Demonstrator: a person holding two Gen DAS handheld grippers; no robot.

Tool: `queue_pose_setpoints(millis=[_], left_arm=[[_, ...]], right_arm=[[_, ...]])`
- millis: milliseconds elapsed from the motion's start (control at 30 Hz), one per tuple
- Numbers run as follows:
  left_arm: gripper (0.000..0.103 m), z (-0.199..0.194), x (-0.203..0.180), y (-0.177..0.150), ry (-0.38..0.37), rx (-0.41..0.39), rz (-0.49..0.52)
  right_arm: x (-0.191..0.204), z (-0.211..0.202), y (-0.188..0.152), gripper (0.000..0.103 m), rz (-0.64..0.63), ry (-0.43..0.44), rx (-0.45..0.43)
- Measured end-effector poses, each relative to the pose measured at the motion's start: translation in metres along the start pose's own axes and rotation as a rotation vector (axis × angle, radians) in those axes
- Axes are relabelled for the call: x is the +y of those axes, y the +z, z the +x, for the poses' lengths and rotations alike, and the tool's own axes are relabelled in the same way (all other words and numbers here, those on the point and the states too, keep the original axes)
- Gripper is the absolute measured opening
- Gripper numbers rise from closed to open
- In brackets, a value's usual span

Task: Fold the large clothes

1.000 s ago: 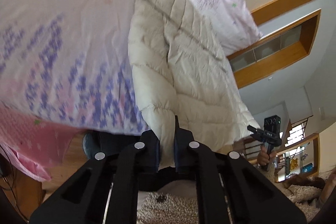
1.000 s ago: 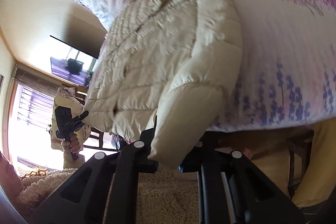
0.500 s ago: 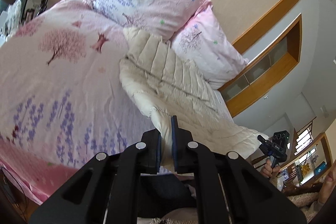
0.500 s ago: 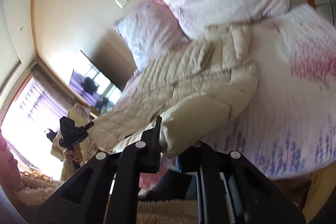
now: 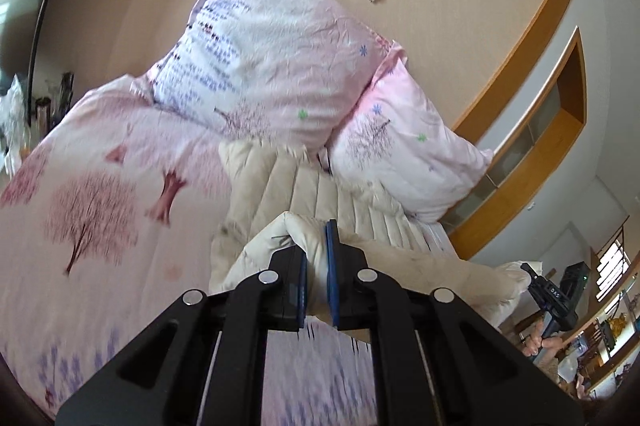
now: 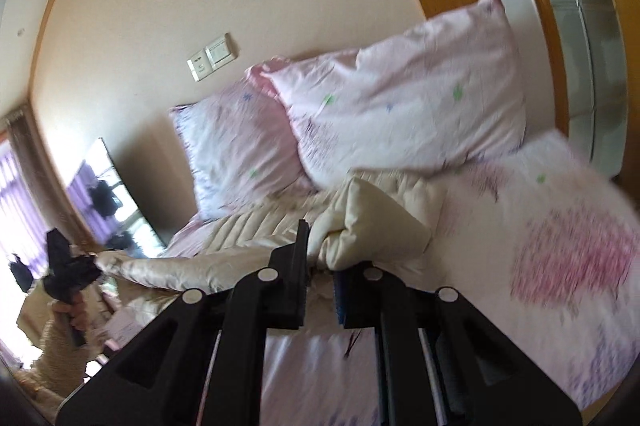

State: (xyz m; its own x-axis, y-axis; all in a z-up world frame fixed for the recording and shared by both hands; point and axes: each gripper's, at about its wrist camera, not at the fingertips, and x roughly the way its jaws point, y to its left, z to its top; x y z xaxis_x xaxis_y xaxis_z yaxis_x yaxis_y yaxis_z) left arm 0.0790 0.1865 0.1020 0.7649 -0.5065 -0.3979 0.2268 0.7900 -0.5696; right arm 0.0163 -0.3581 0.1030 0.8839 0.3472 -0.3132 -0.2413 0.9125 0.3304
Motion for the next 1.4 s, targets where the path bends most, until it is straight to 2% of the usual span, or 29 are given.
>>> queue_pose_setpoints(millis=[400, 567, 733, 900, 1067, 1133, 1267, 1367, 1400], left_arm=[[0.007, 0.072, 0.006, 0.074, 0.023, -0.065, -0.022], [0.007, 0.106, 0.011, 0.097, 0.045, -0.069, -0.012], [0.007, 0.151, 0.031, 0.110, 0.072, -0.034, -0.045], [0.007, 0.200, 0.059, 0.108, 0.099, 0.037, -0.118], [0.007, 0.229, 0.080, 0.100, 0.096, 0.087, -0.183], [0.007, 0.237, 0.088, 0.099, 0.087, 0.100, -0.213], [0.010, 0.250, 0.096, 0.096, 0.077, 0.126, -0.250], [0.018, 0.256, 0.099, 0.096, 0.058, 0.133, -0.263], [0.024, 0.257, 0.100, 0.096, 0.053, 0.134, -0.268]], right_arm=[[0.000, 0.090, 0.055, 0.011, -0.040, -0.145, -0.124], [-0.004, 0.128, 0.072, 0.011, -0.035, -0.180, -0.127], [-0.012, 0.174, 0.081, 0.011, -0.035, -0.229, -0.076], [-0.036, 0.232, 0.079, 0.011, 0.032, -0.284, 0.056], [-0.066, 0.282, 0.067, 0.012, 0.130, -0.337, 0.182], [-0.076, 0.295, 0.064, 0.015, 0.176, -0.347, 0.213], [-0.097, 0.315, 0.060, 0.038, 0.297, -0.318, 0.261], [-0.110, 0.322, 0.060, 0.049, 0.363, -0.290, 0.268], [-0.113, 0.326, 0.061, 0.051, 0.378, -0.283, 0.265]])
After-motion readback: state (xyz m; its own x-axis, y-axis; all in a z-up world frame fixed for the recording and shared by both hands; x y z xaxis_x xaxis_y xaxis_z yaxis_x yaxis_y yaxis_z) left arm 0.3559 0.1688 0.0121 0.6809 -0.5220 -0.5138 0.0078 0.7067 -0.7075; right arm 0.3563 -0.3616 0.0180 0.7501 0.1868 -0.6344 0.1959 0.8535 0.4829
